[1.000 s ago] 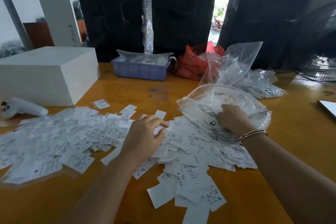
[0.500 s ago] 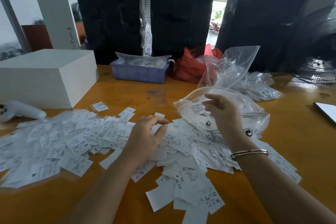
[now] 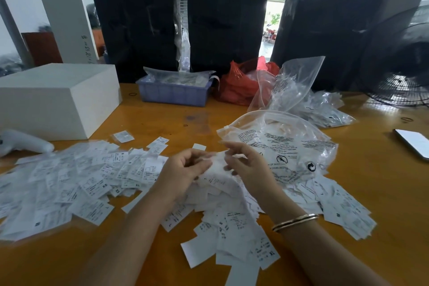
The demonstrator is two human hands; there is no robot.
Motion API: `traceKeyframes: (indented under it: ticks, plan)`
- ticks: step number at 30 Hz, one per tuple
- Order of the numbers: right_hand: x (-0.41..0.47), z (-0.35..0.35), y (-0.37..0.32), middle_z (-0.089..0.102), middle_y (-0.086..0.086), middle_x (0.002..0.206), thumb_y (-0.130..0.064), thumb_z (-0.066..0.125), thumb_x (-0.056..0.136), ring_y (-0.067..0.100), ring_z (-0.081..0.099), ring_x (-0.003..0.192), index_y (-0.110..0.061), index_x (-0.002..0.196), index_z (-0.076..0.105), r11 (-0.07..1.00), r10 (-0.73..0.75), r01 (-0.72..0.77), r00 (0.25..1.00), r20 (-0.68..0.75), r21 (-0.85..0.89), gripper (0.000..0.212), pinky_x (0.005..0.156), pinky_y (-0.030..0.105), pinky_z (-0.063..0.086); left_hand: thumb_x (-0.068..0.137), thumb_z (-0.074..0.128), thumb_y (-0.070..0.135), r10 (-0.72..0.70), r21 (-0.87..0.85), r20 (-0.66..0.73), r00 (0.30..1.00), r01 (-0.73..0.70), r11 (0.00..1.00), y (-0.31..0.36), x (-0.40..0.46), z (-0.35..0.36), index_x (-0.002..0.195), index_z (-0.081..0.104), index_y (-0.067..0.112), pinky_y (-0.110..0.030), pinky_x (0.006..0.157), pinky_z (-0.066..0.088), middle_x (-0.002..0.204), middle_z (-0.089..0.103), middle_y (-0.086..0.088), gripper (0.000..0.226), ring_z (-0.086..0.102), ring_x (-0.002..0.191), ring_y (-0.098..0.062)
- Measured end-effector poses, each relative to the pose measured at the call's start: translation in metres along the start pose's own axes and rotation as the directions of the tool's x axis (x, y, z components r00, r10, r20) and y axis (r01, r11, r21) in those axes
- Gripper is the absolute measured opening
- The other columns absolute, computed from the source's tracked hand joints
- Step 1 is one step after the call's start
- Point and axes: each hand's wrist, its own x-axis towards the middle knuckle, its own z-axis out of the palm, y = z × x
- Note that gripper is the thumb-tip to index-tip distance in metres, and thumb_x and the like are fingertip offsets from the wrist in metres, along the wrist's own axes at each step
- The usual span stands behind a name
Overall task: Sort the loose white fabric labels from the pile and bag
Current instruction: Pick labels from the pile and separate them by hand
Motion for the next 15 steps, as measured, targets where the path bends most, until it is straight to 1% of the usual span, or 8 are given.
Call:
traceKeyframes:
  ticks: [1, 3, 5, 6, 8, 11, 13, 15]
  plan:
    - [0.000, -0.001, 0.002, 0.057, -0.007, 0.103, -0.018, 0.058, 0.092, 0.004, 0.059, 0.078, -0.024, 0.118, 0.060, 0.983, -0.015, 0.013, 1.000, -0.010, -0.184, 0.027, 0.068, 0.012, 0.048, 0.084, 0.070, 0.022, -0.012, -0.029, -0.041, 0.999, 0.010, 1.000, -0.001, 0.002, -0.001, 0.092, 0.069, 0.030, -0.012, 0.059, 0.049, 0.079, 0.070, 0.019, 0.012, 0.064, 0.071, 0.005]
    - [-0.003, -0.002, 0.006, 0.053, -0.009, 0.112, -0.036, 0.058, 0.091, 0.004, 0.053, 0.088, -0.024, 0.122, 0.060, 0.854, -0.012, 0.041, 0.998, 0.060, -0.519, 0.033, 0.079, 0.016, 0.046, 0.085, 0.068, 0.017, -0.036, -0.100, -0.088, 0.995, 0.027, 0.995, -0.002, 0.004, -0.004, 0.094, 0.068, 0.030, -0.014, 0.059, 0.049, 0.081, 0.071, 0.017, 0.015, 0.065, 0.072, 0.003]
    - [-0.006, 0.000, 0.009, 0.050, -0.007, 0.116, -0.048, 0.058, 0.087, 0.012, 0.048, 0.104, -0.026, 0.122, 0.061, 0.712, 0.033, 0.077, 0.989, 0.142, -0.698, 0.041, 0.095, 0.031, 0.041, 0.086, 0.067, 0.013, -0.061, -0.159, -0.102, 0.993, 0.045, 0.986, -0.003, 0.005, -0.006, 0.096, 0.067, 0.029, -0.014, 0.058, 0.050, 0.084, 0.072, 0.011, 0.020, 0.066, 0.073, 0.000]
    - [-0.007, 0.001, 0.010, 0.050, -0.007, 0.115, -0.050, 0.057, 0.086, 0.013, 0.045, 0.107, -0.027, 0.120, 0.061, 0.669, 0.044, 0.091, 0.986, 0.162, -0.738, 0.041, 0.098, 0.034, 0.037, 0.086, 0.067, 0.011, -0.073, -0.185, -0.100, 0.992, 0.054, 0.981, -0.003, 0.005, -0.007, 0.098, 0.067, 0.029, -0.015, 0.059, 0.050, 0.085, 0.072, 0.010, 0.021, 0.066, 0.073, -0.001]
    - [-0.007, 0.002, 0.010, 0.049, -0.011, 0.108, -0.047, 0.059, 0.085, 0.012, 0.043, 0.106, -0.030, 0.110, 0.062, 0.681, 0.039, 0.090, 0.987, 0.159, -0.727, 0.030, 0.096, 0.033, 0.035, 0.084, 0.068, 0.010, -0.088, -0.242, -0.088, 0.992, 0.064, 0.968, -0.003, 0.004, -0.007, 0.097, 0.068, 0.027, -0.016, 0.059, 0.050, 0.083, 0.072, 0.011, 0.022, 0.066, 0.072, -0.001]
    - [-0.009, 0.003, 0.013, 0.053, -0.016, 0.096, -0.035, 0.062, 0.087, 0.007, 0.049, 0.095, -0.033, 0.089, 0.057, 0.817, 0.030, 0.047, 0.992, 0.123, -0.574, 0.005, 0.085, 0.023, 0.040, 0.073, 0.073, 0.015, -0.098, -0.335, -0.052, 0.994, 0.075, 0.939, -0.001, 0.004, -0.006, 0.096, 0.069, 0.022, -0.016, 0.060, 0.050, 0.072, 0.069, 0.013, 0.023, 0.065, 0.067, -0.001]
    - [-0.009, 0.003, 0.016, 0.060, -0.016, 0.087, -0.028, 0.062, 0.089, -0.001, 0.054, 0.078, -0.034, 0.084, 0.058, 0.905, 0.008, 0.012, 0.999, 0.046, -0.424, 0.009, 0.066, 0.011, 0.042, 0.065, 0.073, 0.023, -0.109, -0.363, -0.033, 0.993, 0.090, 0.927, 0.000, 0.003, -0.006, 0.092, 0.072, 0.023, -0.017, 0.062, 0.051, 0.071, 0.069, 0.012, 0.027, 0.065, 0.067, -0.002]
    - [-0.010, 0.002, 0.016, 0.063, -0.013, 0.080, -0.023, 0.062, 0.090, -0.005, 0.056, 0.068, -0.036, 0.086, 0.060, 0.965, 0.006, -0.021, 0.998, -0.057, -0.260, 0.013, 0.056, 0.008, 0.043, 0.064, 0.072, 0.025, -0.123, -0.391, -0.026, 0.992, 0.103, 0.915, -0.001, 0.004, -0.005, 0.087, 0.074, 0.024, -0.020, 0.063, 0.053, 0.076, 0.070, 0.009, 0.023, 0.065, 0.070, -0.005]
